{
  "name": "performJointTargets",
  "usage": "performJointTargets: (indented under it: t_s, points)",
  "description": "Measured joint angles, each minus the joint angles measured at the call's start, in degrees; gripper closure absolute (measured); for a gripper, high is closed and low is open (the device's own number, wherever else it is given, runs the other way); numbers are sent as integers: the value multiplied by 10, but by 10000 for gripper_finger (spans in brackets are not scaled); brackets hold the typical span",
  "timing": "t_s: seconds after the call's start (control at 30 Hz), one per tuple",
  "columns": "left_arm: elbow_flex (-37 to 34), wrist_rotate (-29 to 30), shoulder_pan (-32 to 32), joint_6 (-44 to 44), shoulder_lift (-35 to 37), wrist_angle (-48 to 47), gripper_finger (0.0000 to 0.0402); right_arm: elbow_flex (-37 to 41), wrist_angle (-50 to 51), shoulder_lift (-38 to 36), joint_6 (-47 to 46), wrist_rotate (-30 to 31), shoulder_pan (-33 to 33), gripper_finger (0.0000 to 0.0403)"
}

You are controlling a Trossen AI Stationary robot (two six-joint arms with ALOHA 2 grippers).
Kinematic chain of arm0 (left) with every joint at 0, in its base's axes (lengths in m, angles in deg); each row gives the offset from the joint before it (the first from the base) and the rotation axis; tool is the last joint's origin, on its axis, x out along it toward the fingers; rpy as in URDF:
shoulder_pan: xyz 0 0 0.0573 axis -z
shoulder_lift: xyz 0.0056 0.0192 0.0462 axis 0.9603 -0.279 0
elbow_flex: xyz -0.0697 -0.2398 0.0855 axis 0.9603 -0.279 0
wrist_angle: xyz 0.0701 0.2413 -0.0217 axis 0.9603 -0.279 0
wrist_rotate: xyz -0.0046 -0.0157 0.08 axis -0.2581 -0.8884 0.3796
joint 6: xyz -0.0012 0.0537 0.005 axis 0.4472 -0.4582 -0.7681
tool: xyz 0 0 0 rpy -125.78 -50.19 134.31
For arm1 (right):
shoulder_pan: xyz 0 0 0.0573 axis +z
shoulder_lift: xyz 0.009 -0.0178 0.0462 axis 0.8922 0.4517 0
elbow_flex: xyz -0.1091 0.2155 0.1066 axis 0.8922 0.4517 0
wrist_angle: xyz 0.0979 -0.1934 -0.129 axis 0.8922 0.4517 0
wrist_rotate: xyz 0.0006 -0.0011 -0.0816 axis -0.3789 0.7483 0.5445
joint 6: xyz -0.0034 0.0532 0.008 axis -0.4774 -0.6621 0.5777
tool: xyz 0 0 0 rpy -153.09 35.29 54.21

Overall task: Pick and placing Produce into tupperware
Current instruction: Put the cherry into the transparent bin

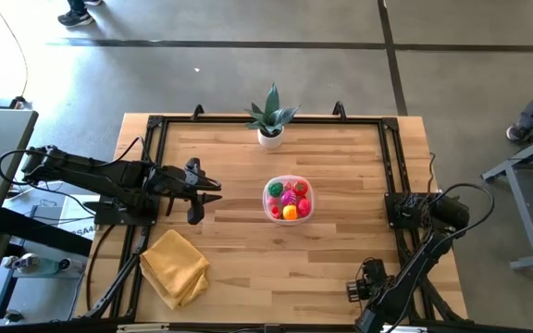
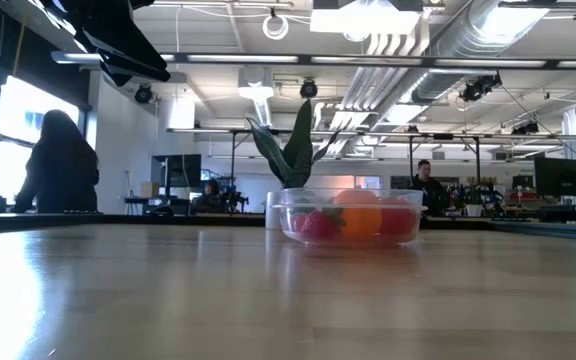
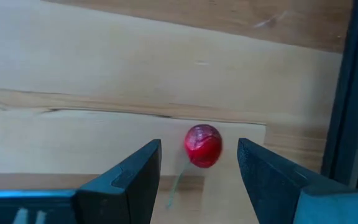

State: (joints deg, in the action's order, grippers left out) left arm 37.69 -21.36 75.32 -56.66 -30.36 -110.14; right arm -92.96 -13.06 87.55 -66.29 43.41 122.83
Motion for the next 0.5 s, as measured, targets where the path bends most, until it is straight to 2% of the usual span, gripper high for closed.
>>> performJointTargets:
  t_s: [0.5]
  points:
    - [0, 0, 0, 0, 0, 0, 295, 0, -9, 19, 4, 2, 3, 199]
